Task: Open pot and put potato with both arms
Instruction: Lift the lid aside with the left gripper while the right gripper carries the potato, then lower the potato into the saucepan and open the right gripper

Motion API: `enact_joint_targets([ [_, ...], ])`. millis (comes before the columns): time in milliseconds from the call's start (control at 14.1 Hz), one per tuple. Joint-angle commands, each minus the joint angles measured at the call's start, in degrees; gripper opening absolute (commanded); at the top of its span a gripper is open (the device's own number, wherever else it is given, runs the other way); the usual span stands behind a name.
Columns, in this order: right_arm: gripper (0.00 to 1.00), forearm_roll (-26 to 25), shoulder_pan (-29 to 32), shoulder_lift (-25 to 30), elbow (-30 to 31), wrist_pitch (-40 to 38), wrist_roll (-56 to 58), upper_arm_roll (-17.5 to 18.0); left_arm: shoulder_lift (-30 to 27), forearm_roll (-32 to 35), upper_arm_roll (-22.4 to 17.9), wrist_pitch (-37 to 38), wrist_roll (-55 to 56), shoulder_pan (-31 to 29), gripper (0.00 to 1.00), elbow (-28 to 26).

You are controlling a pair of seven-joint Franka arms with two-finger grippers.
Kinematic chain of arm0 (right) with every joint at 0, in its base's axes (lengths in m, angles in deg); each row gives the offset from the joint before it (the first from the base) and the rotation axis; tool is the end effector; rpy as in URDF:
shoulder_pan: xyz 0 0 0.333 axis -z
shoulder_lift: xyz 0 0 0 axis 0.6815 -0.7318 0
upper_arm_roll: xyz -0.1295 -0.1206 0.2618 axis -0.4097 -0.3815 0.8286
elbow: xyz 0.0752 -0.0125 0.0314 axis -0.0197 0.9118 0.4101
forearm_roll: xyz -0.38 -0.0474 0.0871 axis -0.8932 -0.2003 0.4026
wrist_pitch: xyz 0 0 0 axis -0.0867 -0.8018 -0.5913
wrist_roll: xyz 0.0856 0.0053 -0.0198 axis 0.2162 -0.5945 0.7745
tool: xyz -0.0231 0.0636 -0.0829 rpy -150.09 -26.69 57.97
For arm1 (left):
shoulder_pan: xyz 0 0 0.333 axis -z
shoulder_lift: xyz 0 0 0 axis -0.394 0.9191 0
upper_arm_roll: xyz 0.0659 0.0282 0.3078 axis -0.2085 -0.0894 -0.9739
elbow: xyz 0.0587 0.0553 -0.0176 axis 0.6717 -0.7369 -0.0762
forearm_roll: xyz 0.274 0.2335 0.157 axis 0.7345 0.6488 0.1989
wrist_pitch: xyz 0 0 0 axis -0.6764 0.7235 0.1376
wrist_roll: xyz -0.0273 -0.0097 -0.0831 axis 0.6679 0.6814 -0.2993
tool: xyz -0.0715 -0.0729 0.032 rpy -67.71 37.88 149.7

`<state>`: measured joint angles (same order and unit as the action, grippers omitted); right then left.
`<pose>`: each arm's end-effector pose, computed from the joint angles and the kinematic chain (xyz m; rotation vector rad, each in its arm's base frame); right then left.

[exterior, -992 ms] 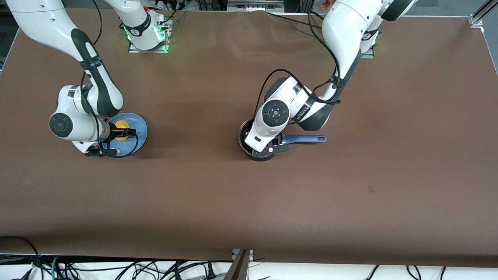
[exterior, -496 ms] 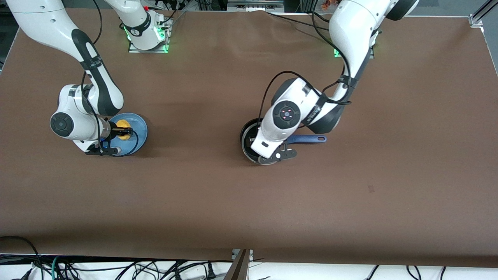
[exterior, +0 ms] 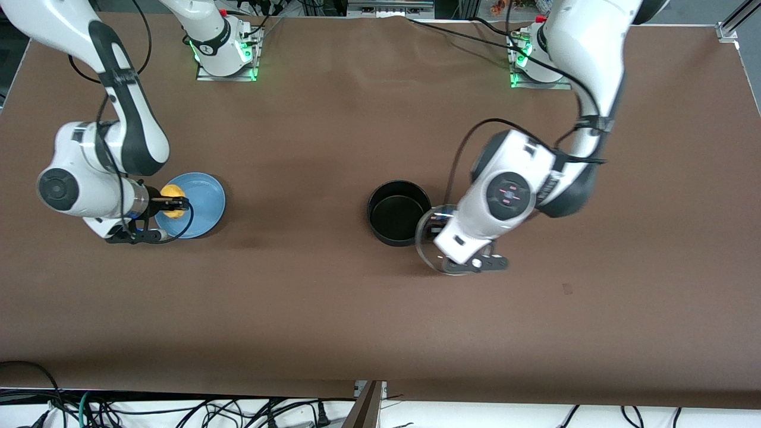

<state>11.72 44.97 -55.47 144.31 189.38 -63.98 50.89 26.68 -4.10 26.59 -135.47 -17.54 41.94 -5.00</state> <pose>0.6099 0.0145 0.3100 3.1138 0.1283 -0.3671 0.6693 -0.2986 0.3520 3.0905 -0.0003 -0.1629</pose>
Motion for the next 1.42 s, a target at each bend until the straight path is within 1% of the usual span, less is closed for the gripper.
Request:
enact_joint_targets([
  [0, 0.27, 1.03, -4.36, -0.72, -8.60, -6.61, -0.76, 1.31, -3.31, 1.19, 0.50, 4.42, -13.70, -7.64, 0.00, -2.44],
  [71, 0.27, 1.64, -7.08, -0.72, -10.18, -6.61, -3.11, 1.31, -4.54, 1.19, 0.42, 4.95, -17.84, -9.66, 0.00, -4.36],
  [142, 0.27, 2.25, -9.80, -0.90, -11.59, -6.44, -9.05, 1.31, -6.55, 1.45, 0.33, 4.61, -21.36, -12.12, 0.00, -7.42],
  [283, 0.27, 2.52, -16.39, -3.69, -15.80, -6.09, -20.74, 1.31, -9.46, 3.55, 0.59, 1.55, -27.08, -16.52, 0.00, -13.92],
  [354, 0.27, 2.43, -19.99, -5.89, -18.52, -5.91, -25.93, 1.31, -11.39, 3.65, 0.50, -2.21, -29.37, -18.11, 0.00, -18.74],
  [496, 0.27, 2.35, -26.59, -10.72, -25.10, -5.04, -37.27, 1.31, -15.69, 3.74, 0.50, -12.48, -32.45, -21.18, 0.00, -30.42],
  [567, 0.27, 2.35, -29.66, -13.09, -28.36, -3.55, -42.37, 1.22, -17.89, 3.74, 0.42, -17.66, -33.34, -21.81, 0.00, -35.96],
  [638, 0.27, 2.35, -31.78, -15.20, -30.65, -1.27, -46.08, 1.22, -19.13, 3.74, 0.42, -20.94, -33.61, -22.51, 0.00, -39.93],
  [709, 0.27, 2.43, -33.54, -16.71, -31.63, 1.27, -48.81, 1.22, -19.23, 3.74, 0.42, -22.53, -33.61, -23.39, 0.00, -41.71],
  [850, 0.27, 2.35, -36.97, -18.82, -31.73, 7.68, -52.07, 1.22, -17.31, 3.74, 0.42, -23.60, -34.83, -24.36, 0.00, -42.78],
  [992, 0.27, 2.35, -39.35, -20.84, -31.73, 13.22, -54.63, 1.22, -14.41, 3.74, 0.42, -25.44, -35.19, -25.68, 0.00, -42.70],
  [1063, 0.27, 2.35, -40.06, -21.90, -31.73, 15.25, -55.42, 1.22, -13.79, 3.74, 0.42, -25.80, -35.19, -25.77, 0.00, -42.44],
  [1134, 0.27, 2.26, -40.85, -22.78, -31.73, 16.49, -55.69, 1.22, -13.69, 3.74, 0.42, -25.80, -35.19, -25.68, 0.02, -42.26],
  [1205, 0.27, 2.26, -41.55, -23.57, -31.73, 17.29, -55.78, 1.22, -13.69, 3.74, 0.42, -25.72, -35.19, -25.59, 0.30, -42.26],
  [1276, 0.27, 2.26, -42.17, -24.36, -31.73, 17.99, -55.87, 1.22, -13.34, 3.74, 0.50, -25.54, -35.10, -25.51, 0.55, -42.26],
  [1346, 0.27, 2.00, -42.96, -25.06, -31.73, 18.34, -56.39, 1.22, -12.99, 3.74, 0.59, -25.45, -35.10, -25.50, 0.66, -42.17],
])
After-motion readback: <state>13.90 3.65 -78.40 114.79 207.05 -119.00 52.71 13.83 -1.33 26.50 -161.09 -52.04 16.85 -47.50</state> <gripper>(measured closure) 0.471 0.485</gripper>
